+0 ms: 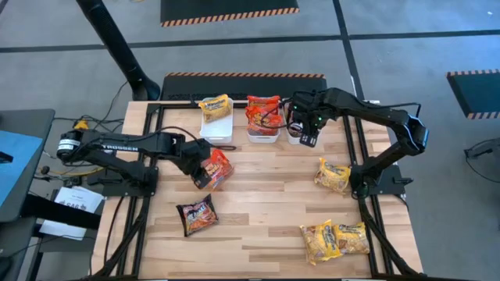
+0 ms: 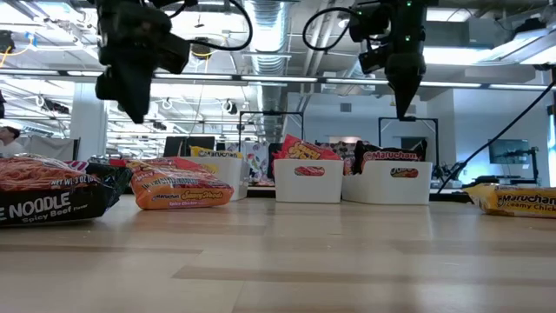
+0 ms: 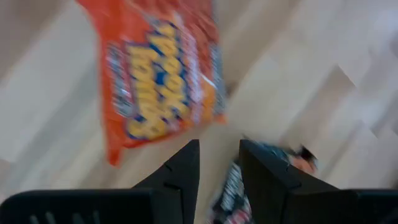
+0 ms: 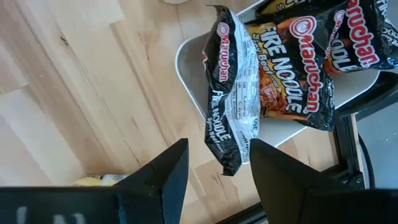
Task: Sort Maruchan noodles
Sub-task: Put the orange noodle pack into the middle white bin
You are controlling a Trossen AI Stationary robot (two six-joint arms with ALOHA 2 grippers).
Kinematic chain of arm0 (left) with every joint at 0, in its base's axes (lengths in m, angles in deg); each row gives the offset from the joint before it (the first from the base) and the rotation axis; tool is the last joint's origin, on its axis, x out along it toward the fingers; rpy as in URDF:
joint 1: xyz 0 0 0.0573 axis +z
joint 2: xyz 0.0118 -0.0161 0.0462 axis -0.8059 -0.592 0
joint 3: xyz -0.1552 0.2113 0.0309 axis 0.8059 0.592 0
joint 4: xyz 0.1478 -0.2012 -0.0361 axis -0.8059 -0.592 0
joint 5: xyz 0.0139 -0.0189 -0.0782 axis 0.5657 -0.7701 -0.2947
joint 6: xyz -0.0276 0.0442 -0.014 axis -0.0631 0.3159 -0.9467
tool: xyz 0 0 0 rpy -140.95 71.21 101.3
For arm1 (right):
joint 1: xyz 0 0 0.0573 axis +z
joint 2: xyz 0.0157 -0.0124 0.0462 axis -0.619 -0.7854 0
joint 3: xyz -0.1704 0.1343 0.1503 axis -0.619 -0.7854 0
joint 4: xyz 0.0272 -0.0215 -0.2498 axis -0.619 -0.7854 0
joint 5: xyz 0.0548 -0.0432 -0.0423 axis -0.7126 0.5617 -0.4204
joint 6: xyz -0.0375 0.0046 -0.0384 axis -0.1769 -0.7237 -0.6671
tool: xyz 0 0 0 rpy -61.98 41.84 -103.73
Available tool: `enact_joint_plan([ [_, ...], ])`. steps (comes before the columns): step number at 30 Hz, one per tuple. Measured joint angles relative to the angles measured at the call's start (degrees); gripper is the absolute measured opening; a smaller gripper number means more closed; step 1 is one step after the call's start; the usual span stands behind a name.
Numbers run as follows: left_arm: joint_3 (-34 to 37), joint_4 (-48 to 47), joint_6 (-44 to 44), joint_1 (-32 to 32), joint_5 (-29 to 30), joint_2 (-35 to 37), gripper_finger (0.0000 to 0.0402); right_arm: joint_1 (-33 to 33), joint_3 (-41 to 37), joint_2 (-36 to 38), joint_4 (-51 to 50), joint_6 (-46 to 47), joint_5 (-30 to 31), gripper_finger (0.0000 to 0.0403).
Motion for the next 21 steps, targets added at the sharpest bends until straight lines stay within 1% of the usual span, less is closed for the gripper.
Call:
enact_joint_plan([
  [4,0.0,0.0,-0.5,-0.7,-6.7,0.0,0.0099,0.7,0.0,0.0,0.3,2.1,0.0,0.0197],
  [8,0.0,-0.1,-1.9,-1.8,-9.4,0.0,0.0099,0.7,0.0,0.0,0.2,2.7,0.0,0.0196],
  [12,0.0,-1.3,-4.2,-3.0,-9.4,0.0,0.0099,0.7,0.0,0.0,0.2,2.7,0.0,0.0197],
  [16,0.0,-3.1,-3.4,-3.6,-8.8,0.0,0.0099,0.7,0.0,0.0,0.1,2.7,0.0,0.0196],
  [18,0.0,-3.1,-2.4,-3.8,-6.4,0.0,0.0099,0.7,0.0,0.0,0.2,2.7,0.0,0.0196],
  [21,0.0,-2.8,-1.8,-3.6,-1.1,0.0,0.0099,0.7,0.0,0.0,0.2,2.7,0.0,0.0196],
])
